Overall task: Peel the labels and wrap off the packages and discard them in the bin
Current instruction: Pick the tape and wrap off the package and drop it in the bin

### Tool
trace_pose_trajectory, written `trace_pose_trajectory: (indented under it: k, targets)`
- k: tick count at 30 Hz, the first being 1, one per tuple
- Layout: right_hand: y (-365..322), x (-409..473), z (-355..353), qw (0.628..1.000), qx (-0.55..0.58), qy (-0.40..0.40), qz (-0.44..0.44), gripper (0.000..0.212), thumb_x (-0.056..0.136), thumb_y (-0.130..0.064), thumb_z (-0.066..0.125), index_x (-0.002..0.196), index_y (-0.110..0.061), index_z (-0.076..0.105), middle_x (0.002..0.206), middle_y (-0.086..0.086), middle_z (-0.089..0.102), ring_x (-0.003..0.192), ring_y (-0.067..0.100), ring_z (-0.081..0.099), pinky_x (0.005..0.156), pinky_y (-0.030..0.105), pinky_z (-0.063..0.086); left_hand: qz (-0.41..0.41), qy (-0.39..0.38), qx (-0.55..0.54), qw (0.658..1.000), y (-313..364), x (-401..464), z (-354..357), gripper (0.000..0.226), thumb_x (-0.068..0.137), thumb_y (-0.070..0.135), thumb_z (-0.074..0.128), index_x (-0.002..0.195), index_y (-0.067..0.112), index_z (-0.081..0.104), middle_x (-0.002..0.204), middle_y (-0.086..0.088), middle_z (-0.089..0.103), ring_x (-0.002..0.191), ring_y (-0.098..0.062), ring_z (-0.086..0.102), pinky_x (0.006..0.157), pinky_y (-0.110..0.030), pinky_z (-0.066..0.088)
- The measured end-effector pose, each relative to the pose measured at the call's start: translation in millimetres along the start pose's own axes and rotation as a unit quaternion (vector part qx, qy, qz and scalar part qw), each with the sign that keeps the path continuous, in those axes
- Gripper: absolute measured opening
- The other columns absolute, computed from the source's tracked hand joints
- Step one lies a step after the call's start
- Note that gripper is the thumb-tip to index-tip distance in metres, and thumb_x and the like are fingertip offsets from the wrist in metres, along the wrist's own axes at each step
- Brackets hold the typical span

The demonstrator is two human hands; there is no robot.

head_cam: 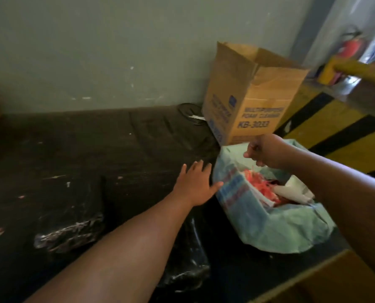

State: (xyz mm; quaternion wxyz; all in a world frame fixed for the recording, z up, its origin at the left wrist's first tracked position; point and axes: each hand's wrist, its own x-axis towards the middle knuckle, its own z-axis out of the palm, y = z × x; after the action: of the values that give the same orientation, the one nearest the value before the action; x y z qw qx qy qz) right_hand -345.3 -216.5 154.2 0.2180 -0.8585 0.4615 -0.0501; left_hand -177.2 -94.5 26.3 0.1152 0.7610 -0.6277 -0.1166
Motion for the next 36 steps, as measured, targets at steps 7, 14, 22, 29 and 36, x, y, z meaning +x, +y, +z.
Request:
trace_pose_trajectory:
  k: [7, 14, 22, 29, 36]
  targets:
    - [84.0, -29.1, -51.3, 0.984, -0.173, 0.039, 0.024, 0.037, 0.099, -0.039, 0.054, 0.096, -0.005, 0.068, 0.091, 0.009, 0.068, 0.088, 0.026, 0.066, 0.077, 0.033, 0.050, -0.007, -0.020, -0.033, 0.999, 108.2, 40.9, 47.4, 0.082, 0.098, 0.070, 0.038, 0.161, 0.022, 0.017, 0.170, -0.013, 0.001, 0.157, -0.029, 0.004, 0.124, -0.054, 0.013]
    - [126.2, -18.5, -62.0, 0.981, -0.193, 0.007, 0.037, 0.044, 0.101, -0.044, 0.045, 0.105, -0.006, 0.067, 0.098, 0.007, 0.067, 0.088, 0.020, 0.061, 0.075, 0.029, 0.048, -0.031, -0.036, -0.027, 0.999, 139.1, 59.4, 64.1, 0.086, 0.099, 0.070, 0.034, 0.164, 0.022, 0.006, 0.170, -0.010, -0.017, 0.156, -0.030, -0.015, 0.126, -0.053, 0.004]
    - [141.8, 2.2, -55.5, 0.980, -0.192, -0.045, 0.009, 0.017, 0.092, -0.013, 0.057, 0.088, -0.013, 0.074, 0.083, 0.003, 0.074, 0.079, 0.020, 0.072, 0.078, 0.037, 0.059, -0.050, -0.045, -0.020, 0.998, 140.0, 79.4, 84.8, 0.096, 0.094, 0.079, 0.025, 0.163, 0.021, -0.008, 0.165, -0.012, -0.030, 0.150, -0.025, -0.034, 0.124, -0.051, -0.013]
    - [146.7, 23.3, -52.6, 0.976, -0.207, -0.061, -0.001, 0.018, 0.090, -0.011, 0.057, 0.093, -0.013, 0.074, 0.083, 0.002, 0.073, 0.080, 0.020, 0.071, 0.076, 0.035, 0.058, -0.028, 0.001, -0.059, 0.998, 134.7, 80.3, 95.2, 0.097, 0.095, 0.076, 0.034, 0.164, 0.019, -0.004, 0.168, -0.011, -0.024, 0.150, -0.022, -0.033, 0.122, -0.045, -0.016]
    - [144.2, 33.2, -48.2, 0.978, -0.199, -0.071, -0.003, 0.025, 0.093, -0.008, 0.055, 0.112, -0.012, 0.071, 0.100, 0.007, 0.073, 0.093, 0.024, 0.070, 0.082, 0.034, 0.056, -0.025, 0.017, -0.073, 0.997, 134.6, 78.7, 97.3, 0.096, 0.096, 0.073, 0.038, 0.164, 0.017, 0.000, 0.168, -0.010, -0.023, 0.151, -0.021, -0.032, 0.121, -0.043, -0.017]
